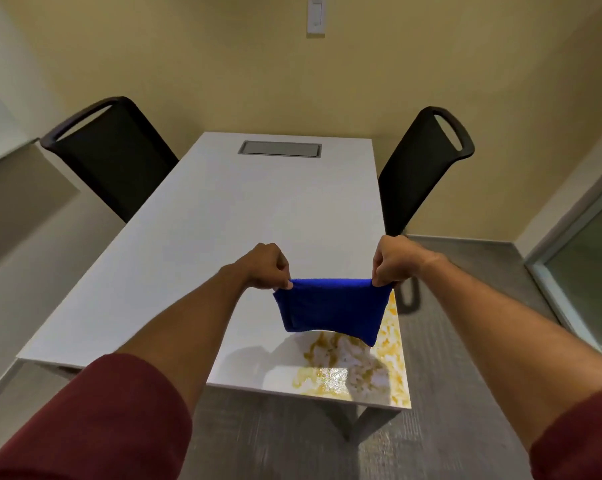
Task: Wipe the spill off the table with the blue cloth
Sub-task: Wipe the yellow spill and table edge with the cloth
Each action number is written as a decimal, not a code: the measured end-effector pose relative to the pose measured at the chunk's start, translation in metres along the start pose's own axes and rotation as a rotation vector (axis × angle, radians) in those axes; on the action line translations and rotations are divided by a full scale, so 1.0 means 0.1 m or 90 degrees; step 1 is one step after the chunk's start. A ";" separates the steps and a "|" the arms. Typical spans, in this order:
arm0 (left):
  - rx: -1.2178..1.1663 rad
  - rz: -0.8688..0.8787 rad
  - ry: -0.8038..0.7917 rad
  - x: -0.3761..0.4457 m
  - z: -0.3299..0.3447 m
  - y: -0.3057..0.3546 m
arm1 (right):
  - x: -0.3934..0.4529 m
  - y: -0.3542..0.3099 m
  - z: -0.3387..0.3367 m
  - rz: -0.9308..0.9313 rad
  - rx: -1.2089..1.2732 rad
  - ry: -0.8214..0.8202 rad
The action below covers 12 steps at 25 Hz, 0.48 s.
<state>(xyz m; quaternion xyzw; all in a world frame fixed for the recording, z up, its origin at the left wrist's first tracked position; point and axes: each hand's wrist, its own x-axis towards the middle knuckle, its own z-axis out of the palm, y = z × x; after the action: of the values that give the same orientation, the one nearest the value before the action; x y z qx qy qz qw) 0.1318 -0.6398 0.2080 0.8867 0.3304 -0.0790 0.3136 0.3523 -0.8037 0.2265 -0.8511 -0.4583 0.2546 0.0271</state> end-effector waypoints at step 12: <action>0.023 -0.027 0.018 1.30 0.57 -0.35 | 1.17 0.45 0.56 0.077 -0.005 -0.004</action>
<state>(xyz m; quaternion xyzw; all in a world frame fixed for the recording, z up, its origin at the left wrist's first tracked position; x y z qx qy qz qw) 0.2135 -0.5840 0.1006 0.8860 0.3522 -0.0791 0.2910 0.4138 -0.7470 0.1172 -0.8766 -0.4071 0.2565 0.0070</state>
